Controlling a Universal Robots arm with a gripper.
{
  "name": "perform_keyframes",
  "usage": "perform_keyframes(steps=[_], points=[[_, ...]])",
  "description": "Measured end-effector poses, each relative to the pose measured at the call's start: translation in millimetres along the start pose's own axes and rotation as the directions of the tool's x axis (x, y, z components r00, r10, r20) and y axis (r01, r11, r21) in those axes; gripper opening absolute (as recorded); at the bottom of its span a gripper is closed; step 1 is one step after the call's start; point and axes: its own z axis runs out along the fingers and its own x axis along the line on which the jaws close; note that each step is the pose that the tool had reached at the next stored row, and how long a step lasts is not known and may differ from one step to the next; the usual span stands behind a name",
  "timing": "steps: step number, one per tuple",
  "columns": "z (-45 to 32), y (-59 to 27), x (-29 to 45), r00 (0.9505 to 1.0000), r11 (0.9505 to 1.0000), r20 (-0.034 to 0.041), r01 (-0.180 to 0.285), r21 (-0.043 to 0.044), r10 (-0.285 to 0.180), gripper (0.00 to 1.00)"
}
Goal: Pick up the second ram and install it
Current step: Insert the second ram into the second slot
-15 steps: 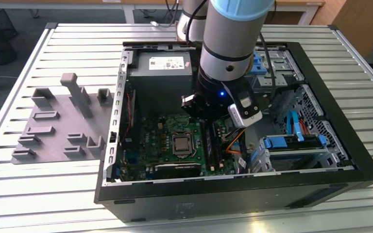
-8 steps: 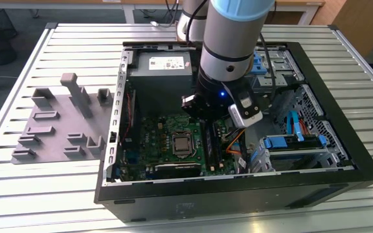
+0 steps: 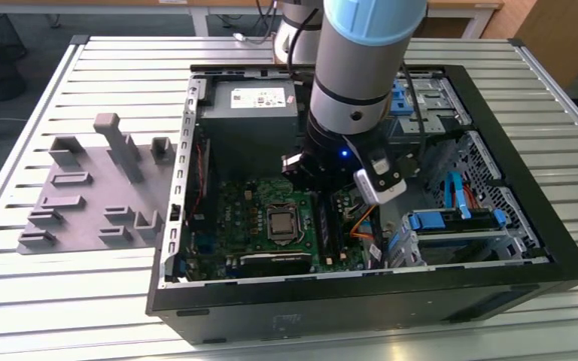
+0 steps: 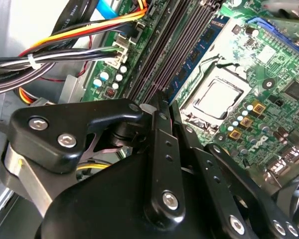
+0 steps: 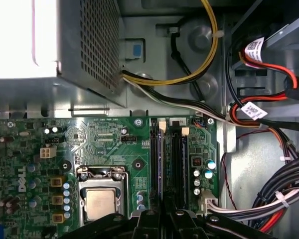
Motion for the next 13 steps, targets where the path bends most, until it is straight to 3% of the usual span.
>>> perform_keyframes(steps=[13], points=[[5.0, 0.0, -4.1, 1.0, 1.0, -0.004, 0.0, 0.0, 0.0, 0.14]])
